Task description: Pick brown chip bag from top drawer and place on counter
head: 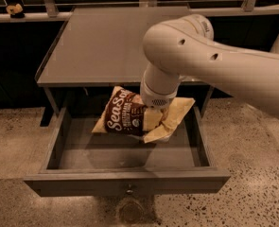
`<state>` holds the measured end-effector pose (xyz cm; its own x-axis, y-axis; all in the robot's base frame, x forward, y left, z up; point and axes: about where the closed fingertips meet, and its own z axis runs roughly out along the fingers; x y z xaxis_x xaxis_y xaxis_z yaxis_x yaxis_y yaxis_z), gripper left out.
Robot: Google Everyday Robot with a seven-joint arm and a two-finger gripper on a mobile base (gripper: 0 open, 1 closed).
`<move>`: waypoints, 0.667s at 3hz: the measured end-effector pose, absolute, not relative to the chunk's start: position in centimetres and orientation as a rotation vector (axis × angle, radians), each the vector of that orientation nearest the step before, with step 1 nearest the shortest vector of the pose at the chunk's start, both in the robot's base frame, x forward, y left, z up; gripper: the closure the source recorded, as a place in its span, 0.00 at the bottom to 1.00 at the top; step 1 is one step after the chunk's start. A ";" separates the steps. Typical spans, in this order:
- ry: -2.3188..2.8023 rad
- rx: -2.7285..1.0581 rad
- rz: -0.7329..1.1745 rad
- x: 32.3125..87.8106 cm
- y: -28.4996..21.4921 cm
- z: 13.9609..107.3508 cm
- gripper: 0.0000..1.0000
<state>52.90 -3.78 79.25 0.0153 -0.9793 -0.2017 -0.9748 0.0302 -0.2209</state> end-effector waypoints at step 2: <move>1.970 -1.951 -0.215 51.6 -5.5 87.1 1.00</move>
Offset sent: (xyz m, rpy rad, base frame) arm -0.0227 -0.0222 0.1242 -0.0925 -0.2147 -0.0261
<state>51.60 -5.45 87.06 0.0170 -0.9893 -0.1446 -0.9349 0.0356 -0.3531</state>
